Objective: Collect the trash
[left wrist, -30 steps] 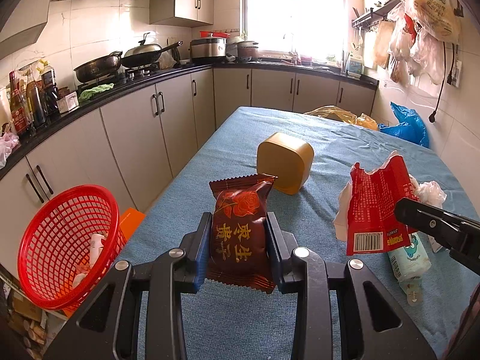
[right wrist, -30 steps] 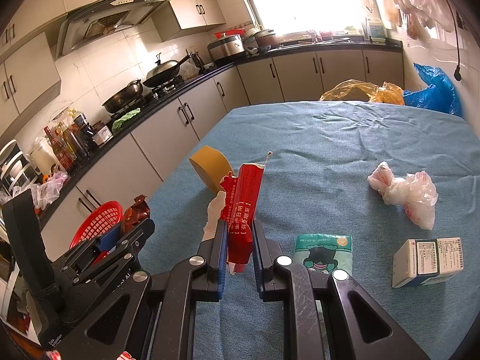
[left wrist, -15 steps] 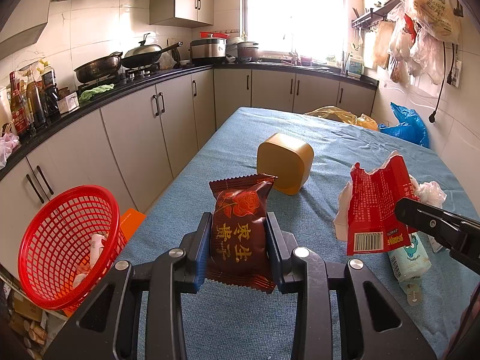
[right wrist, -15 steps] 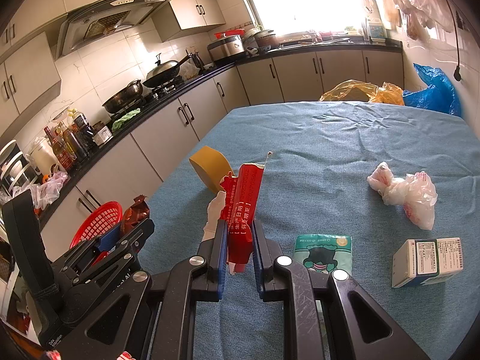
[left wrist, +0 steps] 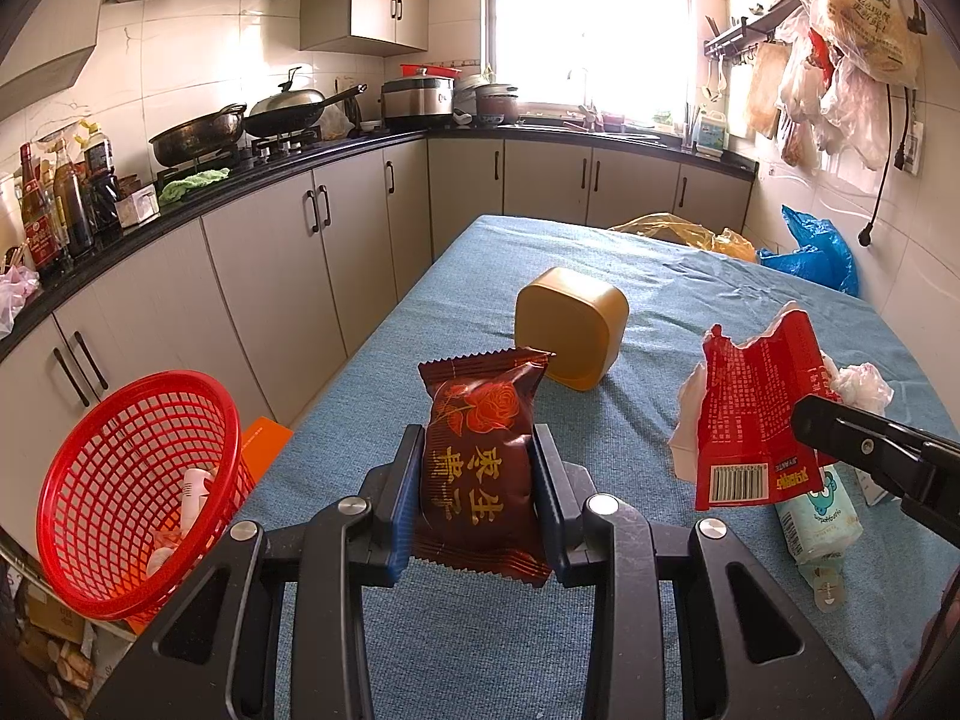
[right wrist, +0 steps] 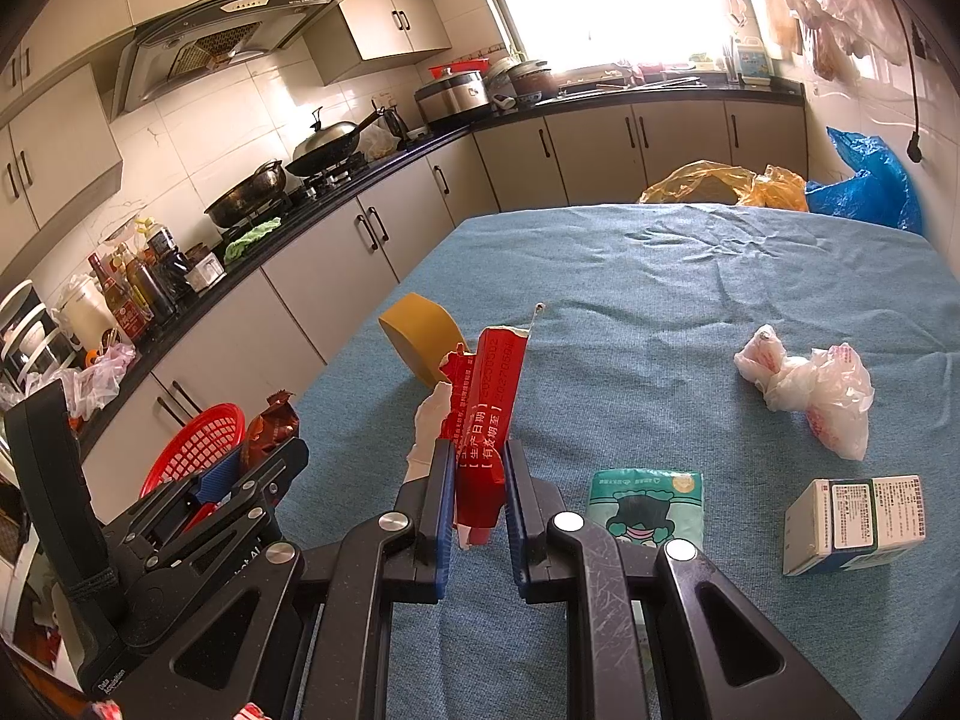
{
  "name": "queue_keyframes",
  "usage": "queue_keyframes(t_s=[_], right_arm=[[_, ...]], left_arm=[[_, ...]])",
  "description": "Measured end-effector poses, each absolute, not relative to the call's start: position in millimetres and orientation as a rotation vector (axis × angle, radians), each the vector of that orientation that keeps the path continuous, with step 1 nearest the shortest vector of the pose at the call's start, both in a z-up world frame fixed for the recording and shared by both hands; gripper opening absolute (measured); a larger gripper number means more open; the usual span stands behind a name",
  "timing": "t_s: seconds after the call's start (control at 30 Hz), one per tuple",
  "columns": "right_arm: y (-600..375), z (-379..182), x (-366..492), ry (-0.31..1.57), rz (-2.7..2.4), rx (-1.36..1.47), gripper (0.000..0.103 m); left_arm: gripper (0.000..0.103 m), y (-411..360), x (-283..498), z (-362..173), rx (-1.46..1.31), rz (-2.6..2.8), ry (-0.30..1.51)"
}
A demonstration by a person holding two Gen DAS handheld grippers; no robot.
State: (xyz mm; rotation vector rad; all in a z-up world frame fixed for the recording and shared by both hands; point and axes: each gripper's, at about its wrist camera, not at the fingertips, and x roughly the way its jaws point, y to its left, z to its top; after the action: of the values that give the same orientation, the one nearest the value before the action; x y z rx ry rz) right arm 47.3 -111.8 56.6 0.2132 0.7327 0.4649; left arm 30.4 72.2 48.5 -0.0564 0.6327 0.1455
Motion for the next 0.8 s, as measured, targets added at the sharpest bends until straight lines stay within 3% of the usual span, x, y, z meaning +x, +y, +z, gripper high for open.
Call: queue_keyframes(t_s=[0.8], right_arm=[[-122, 71, 49, 0.703, 0.435, 0.246, 0.016]], left_arm=[[0.033, 85, 16, 64, -0.091, 0.130, 0.625]])
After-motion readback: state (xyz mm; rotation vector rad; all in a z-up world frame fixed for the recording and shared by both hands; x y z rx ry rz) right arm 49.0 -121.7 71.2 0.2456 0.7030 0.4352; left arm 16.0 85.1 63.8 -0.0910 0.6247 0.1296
